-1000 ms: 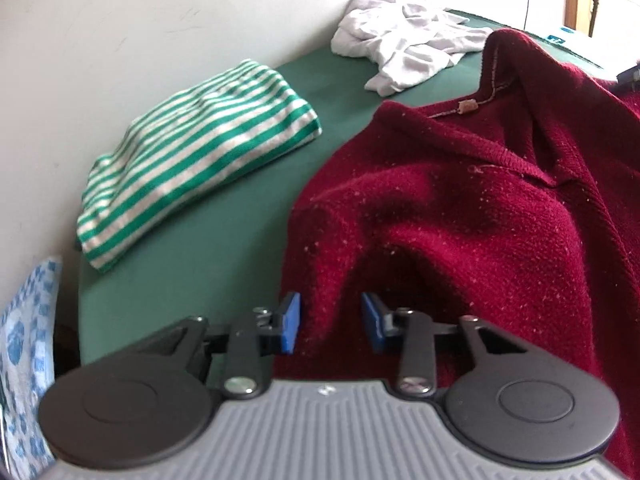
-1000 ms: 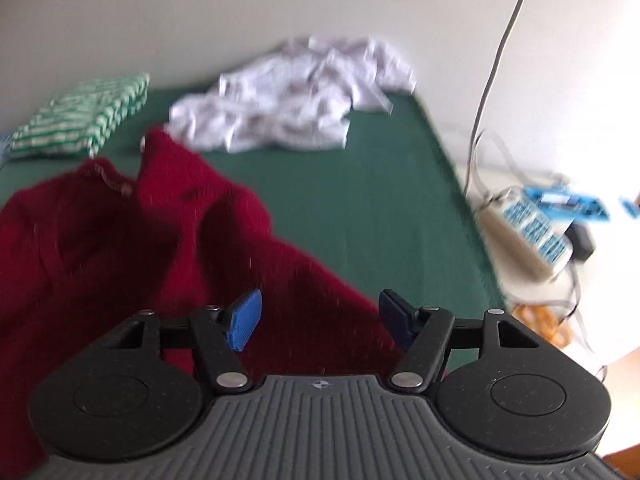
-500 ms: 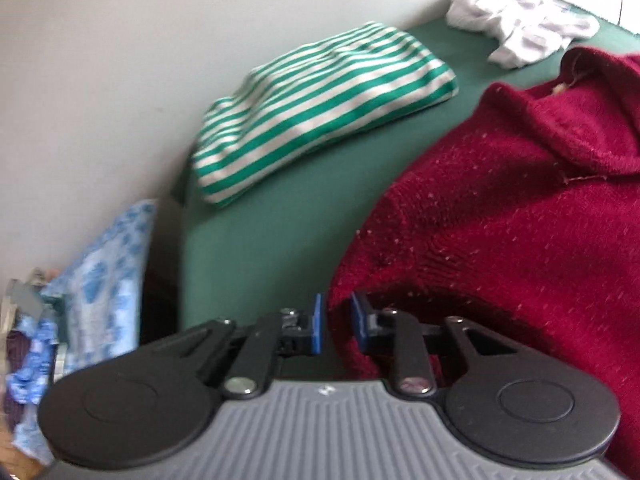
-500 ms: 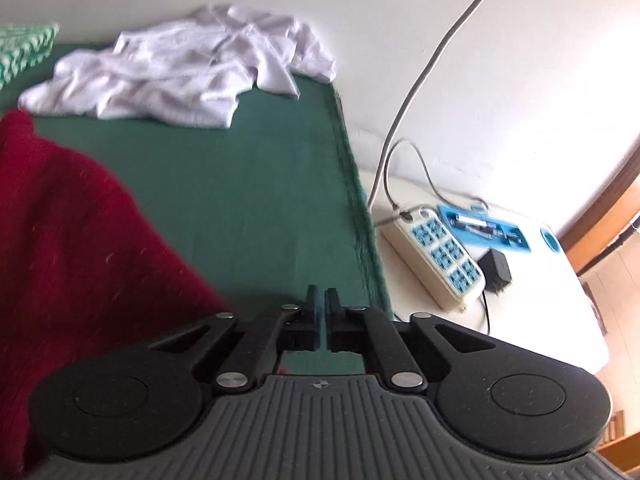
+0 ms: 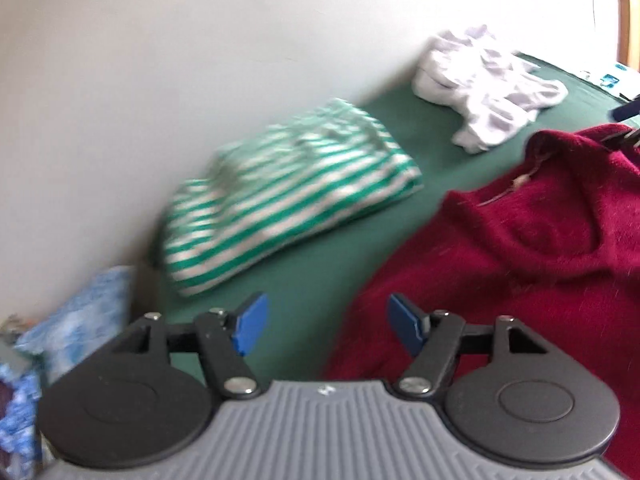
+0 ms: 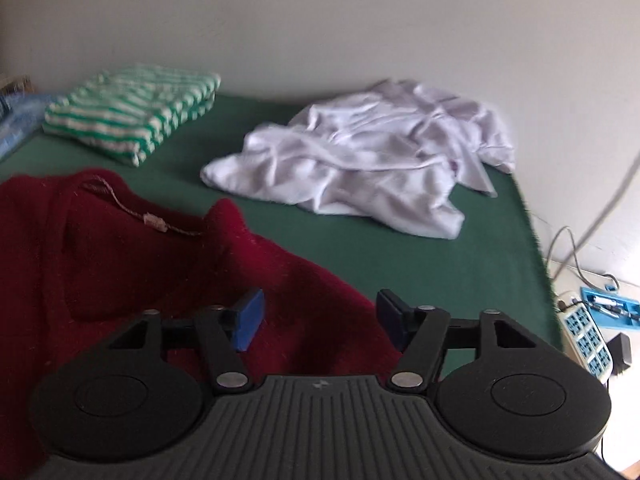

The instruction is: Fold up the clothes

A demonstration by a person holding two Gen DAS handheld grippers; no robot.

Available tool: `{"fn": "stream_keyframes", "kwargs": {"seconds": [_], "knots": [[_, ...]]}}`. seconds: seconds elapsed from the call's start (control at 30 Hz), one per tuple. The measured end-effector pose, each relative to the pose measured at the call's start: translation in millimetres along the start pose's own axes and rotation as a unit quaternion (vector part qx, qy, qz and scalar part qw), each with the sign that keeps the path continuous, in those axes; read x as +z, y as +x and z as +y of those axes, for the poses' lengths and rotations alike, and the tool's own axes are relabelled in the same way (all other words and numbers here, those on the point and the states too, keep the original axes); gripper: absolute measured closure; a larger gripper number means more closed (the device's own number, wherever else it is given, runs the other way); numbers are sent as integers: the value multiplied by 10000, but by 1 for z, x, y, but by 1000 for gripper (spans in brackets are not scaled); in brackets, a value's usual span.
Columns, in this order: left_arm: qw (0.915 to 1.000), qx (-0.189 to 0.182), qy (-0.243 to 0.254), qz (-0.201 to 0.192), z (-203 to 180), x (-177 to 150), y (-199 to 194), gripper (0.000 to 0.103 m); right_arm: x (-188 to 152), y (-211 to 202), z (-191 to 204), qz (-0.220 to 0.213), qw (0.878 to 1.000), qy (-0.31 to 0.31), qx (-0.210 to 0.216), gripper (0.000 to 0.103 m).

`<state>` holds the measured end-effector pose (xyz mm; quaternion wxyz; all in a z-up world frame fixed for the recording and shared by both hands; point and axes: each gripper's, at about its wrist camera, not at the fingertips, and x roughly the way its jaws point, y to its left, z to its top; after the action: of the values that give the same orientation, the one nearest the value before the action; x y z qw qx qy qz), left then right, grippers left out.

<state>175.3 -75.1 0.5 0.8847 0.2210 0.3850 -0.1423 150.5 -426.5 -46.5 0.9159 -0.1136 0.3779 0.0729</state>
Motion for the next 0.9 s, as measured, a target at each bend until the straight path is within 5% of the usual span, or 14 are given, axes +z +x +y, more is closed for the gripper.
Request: {"fn": "stream_keyframes", "kwargs": {"seconds": [0.03,0.1,0.13,0.17,0.33,0.4,0.47,0.57,0.7,0.9], "knots": [[9999,-50,41,87,-7,5,12,43,1,10,6,76,9999,-82,-64,39],[9994,-82,140,320,-23,9,35,77,4,17,12,38,9998,-176,-78,59],[9993,-2,133,344,-27,9,41,79,5,19,15,49,9997,-219,-135,91],[9994,118,94,325,-30,10,45,80,8,22,16,61,9992,-249,-297,99],[9977,545,-225,325,-33,22,62,68,22,47,13,-58,9953,-245,-938,90],[9971,672,-129,317,-31,25,64,54,27,48,13,-37,9943,-215,-1045,85],[9990,343,-138,266,-25,19,53,55,30,32,8,-86,9948,91,-1014,62],[9998,-60,-179,7,-10,0,22,53,28,-14,-1,-519,9925,742,-822,46],[9989,-100,-462,35,3,-44,-21,53,17,-62,17,-501,9909,1176,420,48],[9952,-216,-946,143,11,-120,-86,48,-12,-71,120,91,9858,530,1590,55]]}}
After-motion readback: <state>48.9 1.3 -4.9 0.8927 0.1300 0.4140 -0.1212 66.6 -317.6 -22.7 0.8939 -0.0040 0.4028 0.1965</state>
